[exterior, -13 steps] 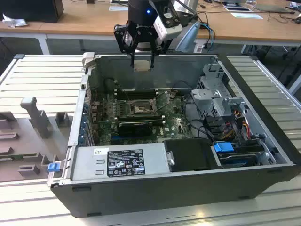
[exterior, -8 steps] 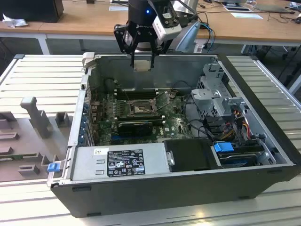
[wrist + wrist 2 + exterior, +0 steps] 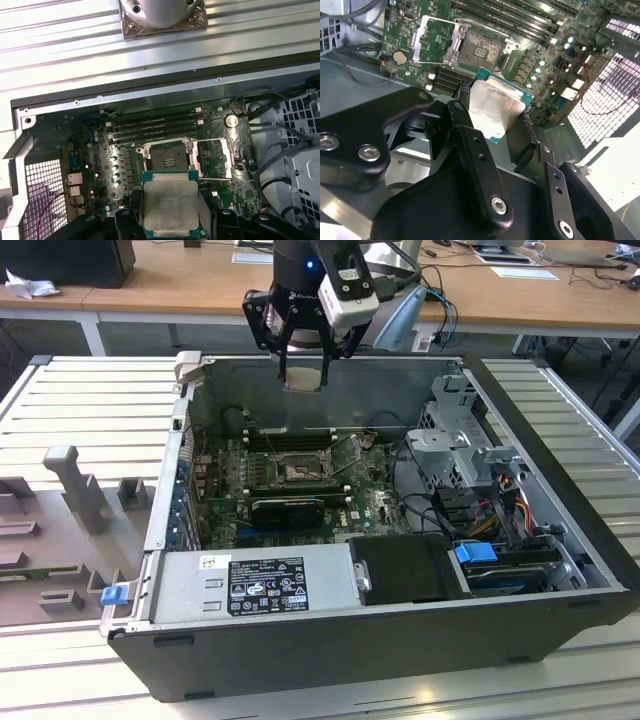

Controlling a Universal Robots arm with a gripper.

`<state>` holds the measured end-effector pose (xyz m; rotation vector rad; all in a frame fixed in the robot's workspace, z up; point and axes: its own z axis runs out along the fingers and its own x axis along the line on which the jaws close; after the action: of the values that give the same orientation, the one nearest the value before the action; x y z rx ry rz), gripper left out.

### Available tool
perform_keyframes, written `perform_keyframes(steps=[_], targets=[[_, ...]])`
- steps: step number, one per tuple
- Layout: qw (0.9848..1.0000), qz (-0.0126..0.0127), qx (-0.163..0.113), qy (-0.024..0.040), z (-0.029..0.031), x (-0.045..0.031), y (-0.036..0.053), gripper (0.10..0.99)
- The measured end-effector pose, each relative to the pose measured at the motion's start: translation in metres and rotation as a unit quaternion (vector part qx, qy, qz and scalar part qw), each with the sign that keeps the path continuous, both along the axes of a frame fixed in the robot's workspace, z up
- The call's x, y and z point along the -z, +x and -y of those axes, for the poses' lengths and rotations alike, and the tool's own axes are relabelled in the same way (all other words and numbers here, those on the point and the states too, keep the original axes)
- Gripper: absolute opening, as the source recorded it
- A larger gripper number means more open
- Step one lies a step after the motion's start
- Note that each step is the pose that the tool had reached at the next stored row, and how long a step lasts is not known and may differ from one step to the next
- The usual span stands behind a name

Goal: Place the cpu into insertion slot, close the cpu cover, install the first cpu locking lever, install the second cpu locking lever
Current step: 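Place the cpu into insertion slot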

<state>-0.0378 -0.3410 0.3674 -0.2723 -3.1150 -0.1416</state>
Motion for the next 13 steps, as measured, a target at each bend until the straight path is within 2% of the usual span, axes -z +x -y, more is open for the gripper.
perform_keyframes(steps=[4, 10, 13], targets=[[0.9997, 0.0000, 0.026, -0.0001, 0.0000, 0.0001, 0.0000, 0.533], [0.9983, 0.0000, 0.058, -0.0003, 0.0000, 0.0000, 0.0000, 0.533], [0.9963, 0.0000, 0.086, -0.0003, 0.0000, 0.0001, 0.0000, 0.533]])
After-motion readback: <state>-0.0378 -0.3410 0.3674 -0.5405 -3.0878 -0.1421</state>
